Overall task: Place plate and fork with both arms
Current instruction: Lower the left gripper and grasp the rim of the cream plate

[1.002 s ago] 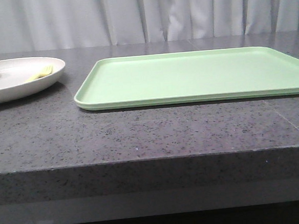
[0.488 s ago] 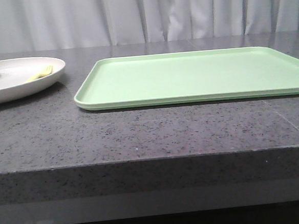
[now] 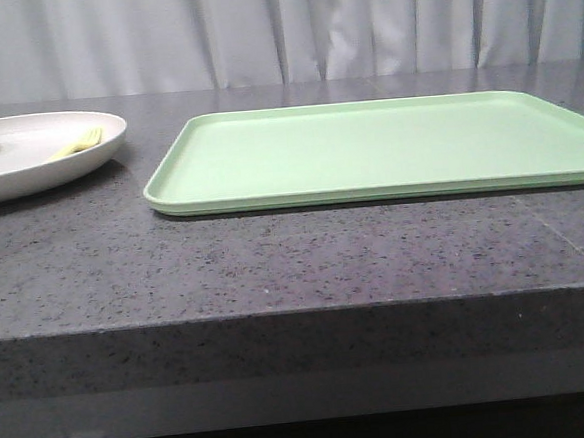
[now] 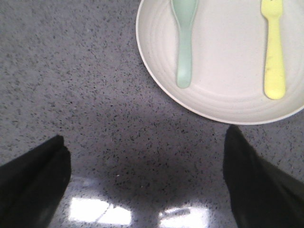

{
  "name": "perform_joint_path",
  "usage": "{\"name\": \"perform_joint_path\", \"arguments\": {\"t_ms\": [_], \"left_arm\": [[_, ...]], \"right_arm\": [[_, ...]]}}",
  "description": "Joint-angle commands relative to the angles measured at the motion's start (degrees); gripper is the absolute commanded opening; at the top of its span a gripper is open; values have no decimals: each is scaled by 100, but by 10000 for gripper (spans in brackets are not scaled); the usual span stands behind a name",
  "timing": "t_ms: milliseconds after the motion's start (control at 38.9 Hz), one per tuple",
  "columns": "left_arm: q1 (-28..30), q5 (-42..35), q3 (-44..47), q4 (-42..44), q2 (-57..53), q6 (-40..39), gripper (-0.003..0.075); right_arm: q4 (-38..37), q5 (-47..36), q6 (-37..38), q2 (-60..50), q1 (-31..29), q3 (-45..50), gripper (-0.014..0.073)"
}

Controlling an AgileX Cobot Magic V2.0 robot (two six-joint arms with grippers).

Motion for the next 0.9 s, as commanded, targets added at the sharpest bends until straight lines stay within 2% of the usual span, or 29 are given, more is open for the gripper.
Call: {"name": "perform_joint_path", "arguments": {"t_ms": [0,129,257,591,745,874], "left_arm": [[429,-197,-385,-1052,420,648,630],[916,-197,-508,-2312,995,1298,630],[1228,-334,-516,-3094,1517,1629,630],[1253,-978,-516,-3846,2484,1629,630],[1240,-1026,-516,-4371,2737,1656,624],[1231,-1026,-516,-4499,2954,1704,538]], "right_arm": [[-4,-485,-38,82,-33,-165,525],[-4,-485,-38,82,-33,-165,525],[-4,-485,-38,82,-33,-165,525],[-4,-490,-38,82,-33,-165,525],[-4,-490,-38,82,-33,-165,525],[-4,-490,-38,82,-33,-165,525]]}}
